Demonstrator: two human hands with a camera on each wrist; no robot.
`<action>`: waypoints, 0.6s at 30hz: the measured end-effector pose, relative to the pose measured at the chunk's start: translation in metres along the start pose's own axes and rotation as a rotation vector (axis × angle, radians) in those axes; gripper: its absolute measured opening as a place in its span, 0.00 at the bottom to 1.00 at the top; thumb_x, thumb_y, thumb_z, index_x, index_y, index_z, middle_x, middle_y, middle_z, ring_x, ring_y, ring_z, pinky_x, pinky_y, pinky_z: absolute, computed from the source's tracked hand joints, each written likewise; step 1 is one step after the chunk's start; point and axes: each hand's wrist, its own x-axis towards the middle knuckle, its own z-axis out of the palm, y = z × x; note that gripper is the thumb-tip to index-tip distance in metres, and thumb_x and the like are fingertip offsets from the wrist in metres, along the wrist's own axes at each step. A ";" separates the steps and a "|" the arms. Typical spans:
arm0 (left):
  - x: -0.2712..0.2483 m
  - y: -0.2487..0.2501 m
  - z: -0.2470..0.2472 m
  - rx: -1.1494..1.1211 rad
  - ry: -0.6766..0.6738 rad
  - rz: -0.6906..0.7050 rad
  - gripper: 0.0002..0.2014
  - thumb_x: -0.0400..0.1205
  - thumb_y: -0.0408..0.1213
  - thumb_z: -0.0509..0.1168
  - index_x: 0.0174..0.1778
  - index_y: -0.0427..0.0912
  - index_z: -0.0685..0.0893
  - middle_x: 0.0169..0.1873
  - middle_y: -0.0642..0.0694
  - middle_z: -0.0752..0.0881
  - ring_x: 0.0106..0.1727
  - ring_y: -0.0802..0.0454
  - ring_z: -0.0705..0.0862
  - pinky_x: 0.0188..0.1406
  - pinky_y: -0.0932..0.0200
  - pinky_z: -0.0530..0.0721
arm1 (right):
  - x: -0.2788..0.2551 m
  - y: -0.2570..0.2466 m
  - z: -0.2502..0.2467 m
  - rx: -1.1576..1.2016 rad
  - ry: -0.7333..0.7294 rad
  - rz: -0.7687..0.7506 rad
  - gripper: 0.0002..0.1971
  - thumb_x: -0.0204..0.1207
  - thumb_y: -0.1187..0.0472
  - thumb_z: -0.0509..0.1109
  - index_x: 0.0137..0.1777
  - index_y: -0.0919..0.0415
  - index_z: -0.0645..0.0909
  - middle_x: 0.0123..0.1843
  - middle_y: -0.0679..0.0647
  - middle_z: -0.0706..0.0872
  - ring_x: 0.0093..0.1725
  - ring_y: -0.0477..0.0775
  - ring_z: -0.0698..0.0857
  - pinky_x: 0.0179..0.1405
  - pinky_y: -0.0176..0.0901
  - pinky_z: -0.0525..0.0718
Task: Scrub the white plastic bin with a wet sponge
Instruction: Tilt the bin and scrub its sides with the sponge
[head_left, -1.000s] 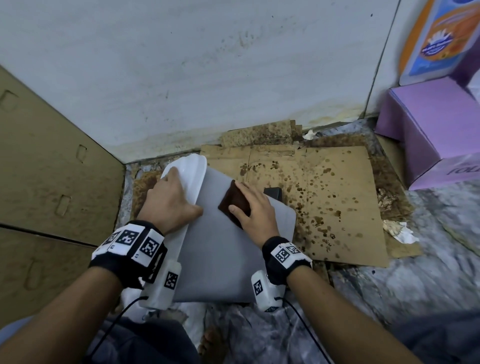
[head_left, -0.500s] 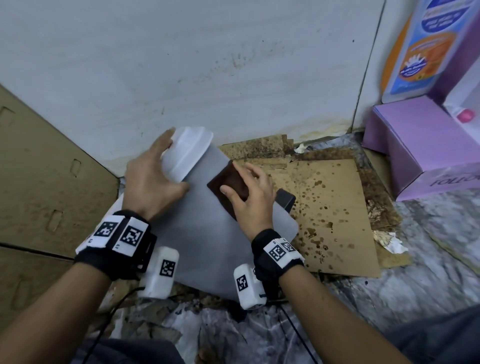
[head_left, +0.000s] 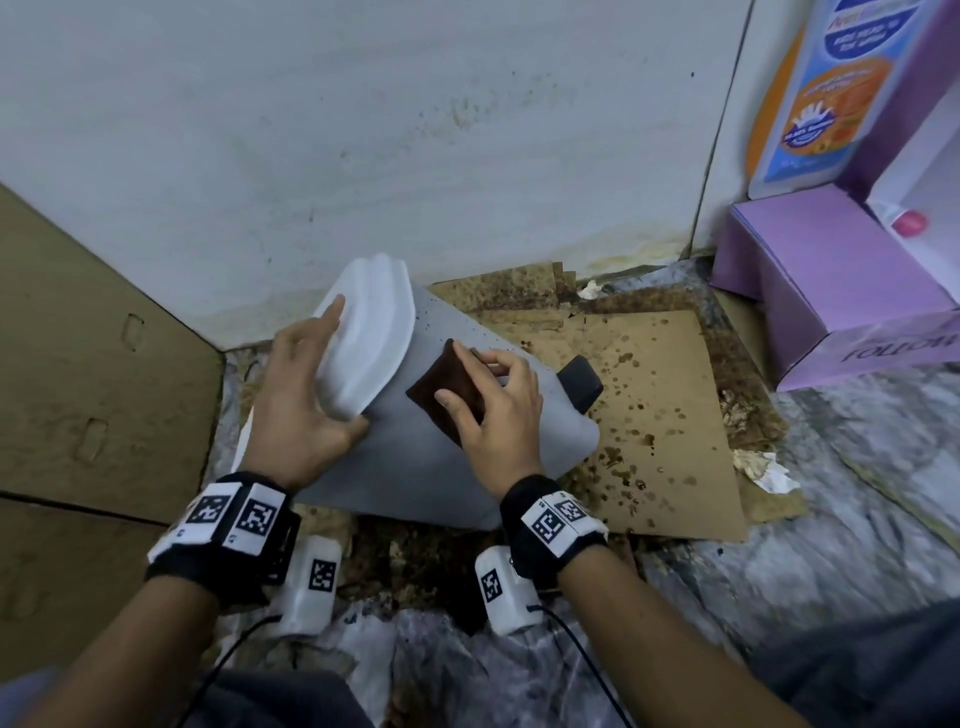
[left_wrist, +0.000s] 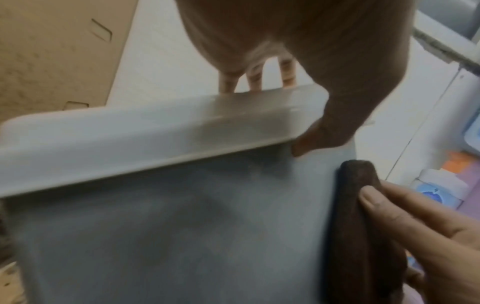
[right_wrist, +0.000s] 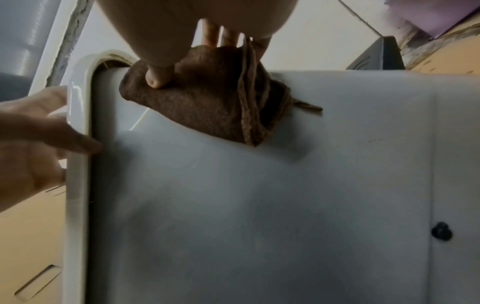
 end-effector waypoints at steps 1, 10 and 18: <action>0.001 0.003 -0.002 -0.004 -0.041 -0.041 0.51 0.60 0.41 0.72 0.83 0.56 0.64 0.71 0.45 0.67 0.67 0.55 0.69 0.67 0.58 0.70 | 0.000 -0.003 0.000 0.000 -0.001 0.002 0.24 0.79 0.46 0.67 0.76 0.46 0.74 0.65 0.53 0.73 0.64 0.53 0.71 0.65 0.49 0.70; 0.006 0.027 -0.011 -0.370 0.073 -0.355 0.15 0.79 0.51 0.64 0.55 0.45 0.74 0.65 0.55 0.77 0.71 0.57 0.74 0.62 0.53 0.68 | -0.023 -0.018 -0.006 0.060 -0.020 -0.005 0.21 0.79 0.49 0.67 0.71 0.49 0.79 0.60 0.52 0.75 0.61 0.51 0.72 0.65 0.52 0.76; 0.002 0.026 -0.009 -0.152 0.149 -0.442 0.30 0.75 0.58 0.59 0.73 0.53 0.77 0.65 0.39 0.73 0.69 0.40 0.76 0.74 0.40 0.72 | -0.023 -0.055 0.000 0.125 -0.025 -0.082 0.16 0.79 0.57 0.69 0.66 0.55 0.84 0.59 0.55 0.77 0.59 0.54 0.73 0.62 0.49 0.77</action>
